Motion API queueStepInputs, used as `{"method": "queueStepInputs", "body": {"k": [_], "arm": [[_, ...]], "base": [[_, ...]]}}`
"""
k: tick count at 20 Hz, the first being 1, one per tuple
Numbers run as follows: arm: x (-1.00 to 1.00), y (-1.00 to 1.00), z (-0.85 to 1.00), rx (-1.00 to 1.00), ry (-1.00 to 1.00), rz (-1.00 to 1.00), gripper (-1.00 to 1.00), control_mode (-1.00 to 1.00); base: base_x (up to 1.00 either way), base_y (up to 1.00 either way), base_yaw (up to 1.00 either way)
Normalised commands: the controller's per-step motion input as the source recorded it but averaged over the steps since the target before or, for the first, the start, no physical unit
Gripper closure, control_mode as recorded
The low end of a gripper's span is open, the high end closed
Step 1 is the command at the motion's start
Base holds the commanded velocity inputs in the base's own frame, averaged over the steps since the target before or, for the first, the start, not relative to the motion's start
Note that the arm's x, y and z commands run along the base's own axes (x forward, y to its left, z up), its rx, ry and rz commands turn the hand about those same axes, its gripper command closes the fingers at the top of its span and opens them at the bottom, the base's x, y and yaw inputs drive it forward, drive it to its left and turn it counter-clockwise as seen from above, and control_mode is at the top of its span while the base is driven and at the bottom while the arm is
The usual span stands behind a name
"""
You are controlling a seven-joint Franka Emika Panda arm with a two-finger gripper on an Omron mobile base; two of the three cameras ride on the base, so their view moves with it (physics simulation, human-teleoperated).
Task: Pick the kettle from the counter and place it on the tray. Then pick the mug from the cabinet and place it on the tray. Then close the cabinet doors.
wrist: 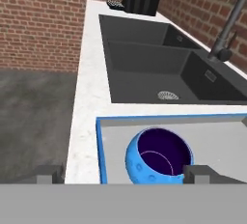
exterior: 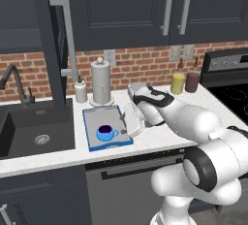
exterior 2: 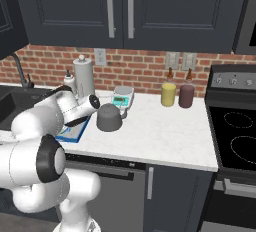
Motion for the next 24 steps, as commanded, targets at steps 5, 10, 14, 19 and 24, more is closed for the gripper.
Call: {"method": "queueStepInputs", "body": {"k": [5,10,14,19,24], "arm": [[-0.24,-0.08,1.0,0.0,0.0,0.0,-1.0,-1.0],[-0.24,-0.09,0.98,0.0,0.0,0.0,-1.0,-1.0],[-0.31,-0.21,0.63,0.0,0.14,-0.09,-1.0,-1.0],[-0.05,-0.45,0.34,0.0,0.24,-0.11,-1.0,-1.0],[0.0,-0.7,0.23,0.0,0.03,0.01,-1.0,-1.0]], "base": [[0.0,0.0,0.0],[0.0,0.0,0.0],[0.0,0.0,0.0],[0.0,0.0,0.0],[0.0,0.0,0.0]]}}
